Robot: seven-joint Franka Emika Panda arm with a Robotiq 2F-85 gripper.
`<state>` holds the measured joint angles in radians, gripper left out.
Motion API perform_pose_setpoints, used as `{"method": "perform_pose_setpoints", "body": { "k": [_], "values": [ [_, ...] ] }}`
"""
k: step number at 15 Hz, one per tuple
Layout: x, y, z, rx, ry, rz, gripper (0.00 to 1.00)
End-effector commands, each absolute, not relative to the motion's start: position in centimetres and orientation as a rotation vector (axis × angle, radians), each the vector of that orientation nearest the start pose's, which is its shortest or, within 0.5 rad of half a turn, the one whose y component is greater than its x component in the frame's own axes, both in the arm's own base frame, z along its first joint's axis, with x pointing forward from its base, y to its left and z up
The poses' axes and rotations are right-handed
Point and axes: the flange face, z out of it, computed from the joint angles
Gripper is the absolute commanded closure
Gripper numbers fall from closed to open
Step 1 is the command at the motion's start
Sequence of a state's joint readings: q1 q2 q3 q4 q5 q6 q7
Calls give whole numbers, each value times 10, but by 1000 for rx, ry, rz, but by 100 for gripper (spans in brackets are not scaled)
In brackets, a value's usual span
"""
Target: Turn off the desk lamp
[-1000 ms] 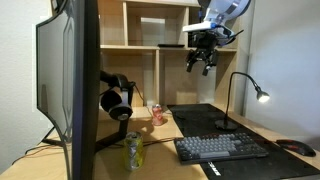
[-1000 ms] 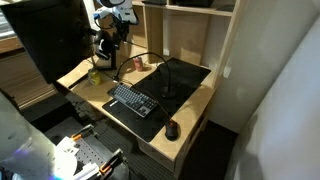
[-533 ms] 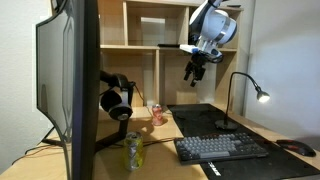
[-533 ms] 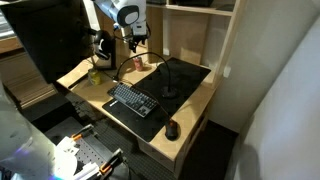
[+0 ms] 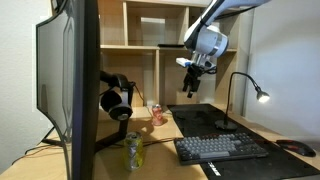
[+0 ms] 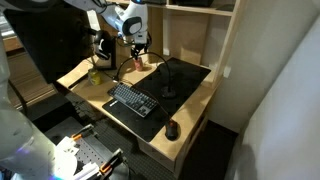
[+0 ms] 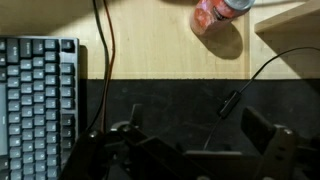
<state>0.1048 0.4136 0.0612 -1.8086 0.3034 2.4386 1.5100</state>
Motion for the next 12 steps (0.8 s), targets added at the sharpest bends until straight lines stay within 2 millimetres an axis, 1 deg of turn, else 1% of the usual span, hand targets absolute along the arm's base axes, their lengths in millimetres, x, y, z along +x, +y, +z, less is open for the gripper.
{"method": "perform_pose_setpoints", "body": {
  "k": [1,3,4,5,6,7,9,11,12],
  "values": [
    [705,128,282,-1893,2105,-12,0],
    [729,132,266,-1817,2170,-66,0],
    [740,133,260,-1788,2207,-88,0],
    [750,130,259,-1747,2242,-112,0],
    [725,131,260,-1804,2201,-60,0],
    [732,131,256,-1791,2209,-73,0],
    [731,132,253,-1793,2211,-69,0],
    [731,132,256,-1792,2207,-70,0],
    [732,133,251,-1785,2225,-65,0]
  ]
}}
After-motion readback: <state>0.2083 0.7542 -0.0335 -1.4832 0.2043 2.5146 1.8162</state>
